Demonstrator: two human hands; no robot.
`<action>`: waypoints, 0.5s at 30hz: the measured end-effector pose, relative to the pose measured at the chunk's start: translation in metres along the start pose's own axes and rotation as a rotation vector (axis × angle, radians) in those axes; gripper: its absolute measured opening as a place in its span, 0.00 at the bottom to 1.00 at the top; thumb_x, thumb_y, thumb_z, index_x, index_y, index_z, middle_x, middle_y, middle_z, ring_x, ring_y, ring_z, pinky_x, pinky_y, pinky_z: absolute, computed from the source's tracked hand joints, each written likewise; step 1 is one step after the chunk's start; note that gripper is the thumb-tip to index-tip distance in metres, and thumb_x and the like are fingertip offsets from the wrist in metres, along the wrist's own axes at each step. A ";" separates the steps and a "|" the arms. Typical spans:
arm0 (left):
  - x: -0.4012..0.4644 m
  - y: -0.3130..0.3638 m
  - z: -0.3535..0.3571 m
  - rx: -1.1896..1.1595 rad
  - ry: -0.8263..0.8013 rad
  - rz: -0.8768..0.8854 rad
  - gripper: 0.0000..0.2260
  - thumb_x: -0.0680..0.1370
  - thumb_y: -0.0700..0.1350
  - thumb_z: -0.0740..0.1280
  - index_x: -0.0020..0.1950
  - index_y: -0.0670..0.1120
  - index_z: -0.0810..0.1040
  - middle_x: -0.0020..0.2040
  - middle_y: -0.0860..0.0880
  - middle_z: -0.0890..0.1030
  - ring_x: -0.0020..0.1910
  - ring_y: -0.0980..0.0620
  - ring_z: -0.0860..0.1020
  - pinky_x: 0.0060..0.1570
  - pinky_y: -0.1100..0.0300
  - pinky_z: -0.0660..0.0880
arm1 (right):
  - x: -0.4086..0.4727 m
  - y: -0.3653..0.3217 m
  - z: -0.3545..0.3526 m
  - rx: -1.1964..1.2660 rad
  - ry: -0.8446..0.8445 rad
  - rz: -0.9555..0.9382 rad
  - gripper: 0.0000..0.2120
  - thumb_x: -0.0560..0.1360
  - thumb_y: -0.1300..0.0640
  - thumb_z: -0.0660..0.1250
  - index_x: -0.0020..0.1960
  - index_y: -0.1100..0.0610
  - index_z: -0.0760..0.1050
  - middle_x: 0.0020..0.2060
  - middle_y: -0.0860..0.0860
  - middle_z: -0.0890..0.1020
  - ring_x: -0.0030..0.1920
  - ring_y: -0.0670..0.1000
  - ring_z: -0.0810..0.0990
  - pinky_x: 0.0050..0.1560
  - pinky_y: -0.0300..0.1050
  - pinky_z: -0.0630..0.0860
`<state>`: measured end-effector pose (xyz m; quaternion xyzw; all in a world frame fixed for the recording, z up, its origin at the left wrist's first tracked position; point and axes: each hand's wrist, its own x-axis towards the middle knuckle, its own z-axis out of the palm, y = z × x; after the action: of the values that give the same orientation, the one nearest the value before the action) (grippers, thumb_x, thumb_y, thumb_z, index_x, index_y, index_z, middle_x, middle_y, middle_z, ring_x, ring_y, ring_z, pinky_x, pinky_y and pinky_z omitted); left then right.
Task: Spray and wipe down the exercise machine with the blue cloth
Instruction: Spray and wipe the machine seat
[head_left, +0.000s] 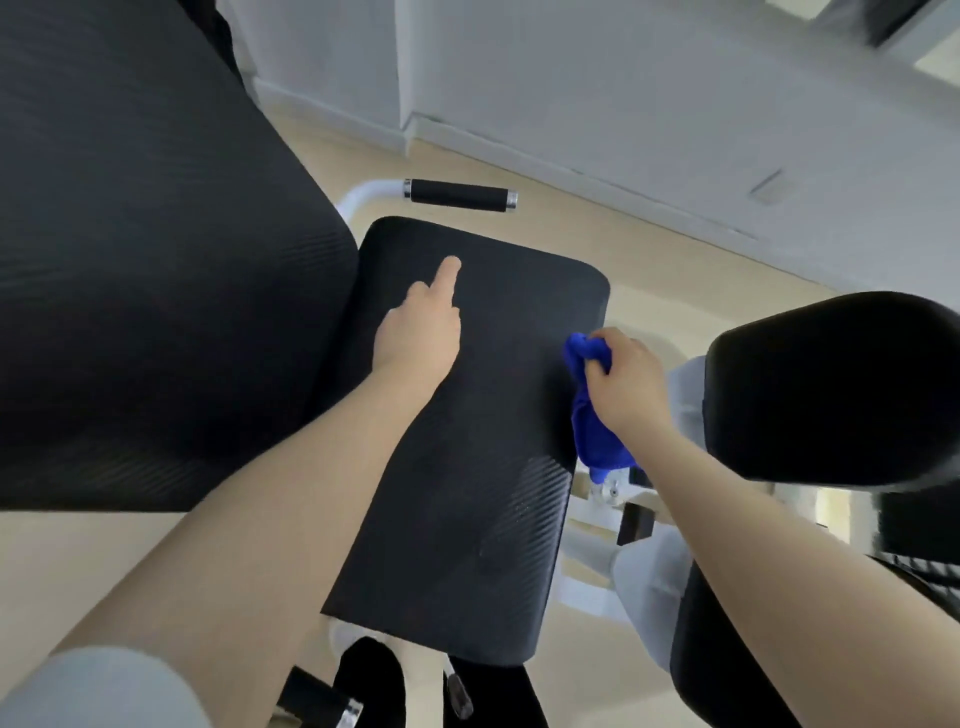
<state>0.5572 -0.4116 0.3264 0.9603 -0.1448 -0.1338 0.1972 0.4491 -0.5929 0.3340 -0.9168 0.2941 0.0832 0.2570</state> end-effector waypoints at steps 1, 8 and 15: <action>0.013 0.003 0.003 0.042 -0.016 -0.028 0.21 0.80 0.41 0.58 0.71 0.51 0.56 0.45 0.44 0.70 0.35 0.44 0.72 0.31 0.55 0.66 | 0.009 0.001 -0.005 0.001 0.005 -0.011 0.12 0.77 0.60 0.57 0.59 0.54 0.71 0.51 0.56 0.76 0.44 0.55 0.71 0.44 0.45 0.67; 0.060 0.013 0.013 0.131 -0.063 -0.075 0.16 0.79 0.39 0.57 0.65 0.48 0.60 0.48 0.42 0.72 0.35 0.44 0.70 0.25 0.56 0.61 | 0.050 -0.005 -0.017 0.002 0.030 -0.089 0.14 0.78 0.61 0.57 0.62 0.55 0.71 0.52 0.56 0.75 0.46 0.55 0.71 0.44 0.44 0.66; -0.008 0.033 0.033 0.309 -0.186 0.214 0.16 0.82 0.44 0.50 0.71 0.51 0.54 0.46 0.47 0.67 0.28 0.49 0.67 0.26 0.55 0.65 | 0.056 0.001 -0.024 0.030 0.041 -0.038 0.13 0.77 0.61 0.56 0.61 0.55 0.70 0.51 0.56 0.75 0.43 0.54 0.70 0.42 0.44 0.65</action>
<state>0.5324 -0.4493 0.3128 0.9417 -0.2827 -0.1766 0.0464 0.4945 -0.6337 0.3367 -0.9198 0.2831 0.0548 0.2661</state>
